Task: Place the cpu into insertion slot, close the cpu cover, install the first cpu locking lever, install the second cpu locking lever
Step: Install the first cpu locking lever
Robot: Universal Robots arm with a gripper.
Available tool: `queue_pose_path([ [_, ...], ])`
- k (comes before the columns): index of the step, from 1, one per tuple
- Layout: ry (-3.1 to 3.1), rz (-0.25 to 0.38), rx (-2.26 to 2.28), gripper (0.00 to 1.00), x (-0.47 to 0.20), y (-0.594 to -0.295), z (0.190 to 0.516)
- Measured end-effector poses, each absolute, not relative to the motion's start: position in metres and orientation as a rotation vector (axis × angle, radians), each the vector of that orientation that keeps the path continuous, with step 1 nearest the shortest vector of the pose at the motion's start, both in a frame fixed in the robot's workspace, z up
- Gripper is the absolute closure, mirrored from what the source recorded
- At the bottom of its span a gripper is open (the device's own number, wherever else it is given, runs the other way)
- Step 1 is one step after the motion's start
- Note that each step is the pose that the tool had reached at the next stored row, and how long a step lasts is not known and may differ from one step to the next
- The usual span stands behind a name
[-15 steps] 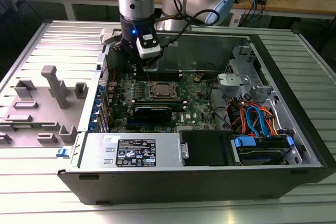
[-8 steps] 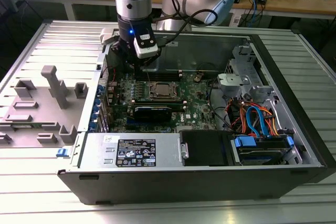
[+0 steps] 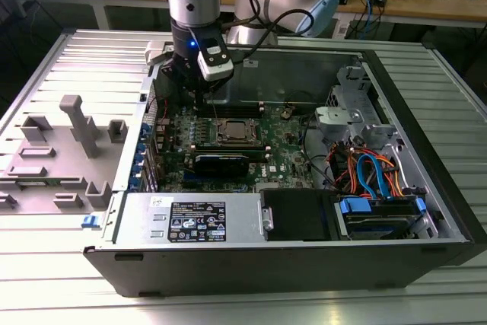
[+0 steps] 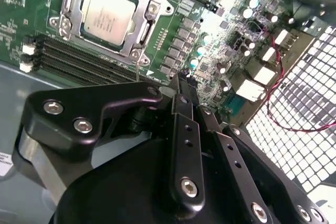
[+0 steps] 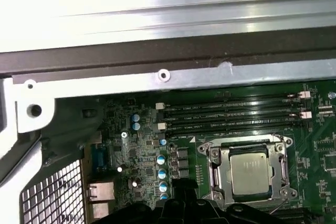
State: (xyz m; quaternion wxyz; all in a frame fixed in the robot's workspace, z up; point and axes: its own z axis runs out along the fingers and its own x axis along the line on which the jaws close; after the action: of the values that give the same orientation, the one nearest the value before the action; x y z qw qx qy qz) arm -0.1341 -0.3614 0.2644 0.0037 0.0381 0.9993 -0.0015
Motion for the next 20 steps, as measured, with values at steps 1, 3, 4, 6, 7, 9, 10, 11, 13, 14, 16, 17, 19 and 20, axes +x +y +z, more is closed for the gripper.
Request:
queue_pose_path([
  [1, 3.132, -0.005, 0.116, 0.89, -0.134, -0.36, 0.264],
  [3, 3.132, -0.005, 0.058, 0.89, -0.134, -0.358, 0.264],
  [4, 3.132, -0.004, 0.026, 0.89, -0.134, -0.358, 0.263],
  [6, 3.128, -0.004, -0.009, 0.89, -0.134, -0.356, 0.263],
  [7, 3.128, -0.004, -0.016, 0.89, -0.134, -0.354, 0.263],
  [9, 3.128, -0.004, -0.027, 0.89, -0.134, -0.349, 0.262],
  [10, 3.128, -0.004, -0.031, 0.89, -0.134, -0.348, 0.262],
  [11, 3.128, -0.004, -0.036, 0.89, -0.134, -0.347, 0.262],
  [13, 3.128, -0.004, -0.047, 0.89, -0.131, -0.345, 0.262],
  [14, 3.128, -0.004, -0.05, 0.89, -0.13, -0.345, 0.261],
  [16, 3.128, -0.004, -0.059, 0.89, -0.126, -0.345, 0.261],
  [17, 3.128, -0.004, -0.062, 0.89, -0.124, -0.344, 0.261],
  [19, 3.127, -0.004, -0.069, 0.89, -0.119, -0.343, 0.261],
  [20, 3.127, -0.004, -0.072, 0.89, -0.116, -0.343, 0.261],
])
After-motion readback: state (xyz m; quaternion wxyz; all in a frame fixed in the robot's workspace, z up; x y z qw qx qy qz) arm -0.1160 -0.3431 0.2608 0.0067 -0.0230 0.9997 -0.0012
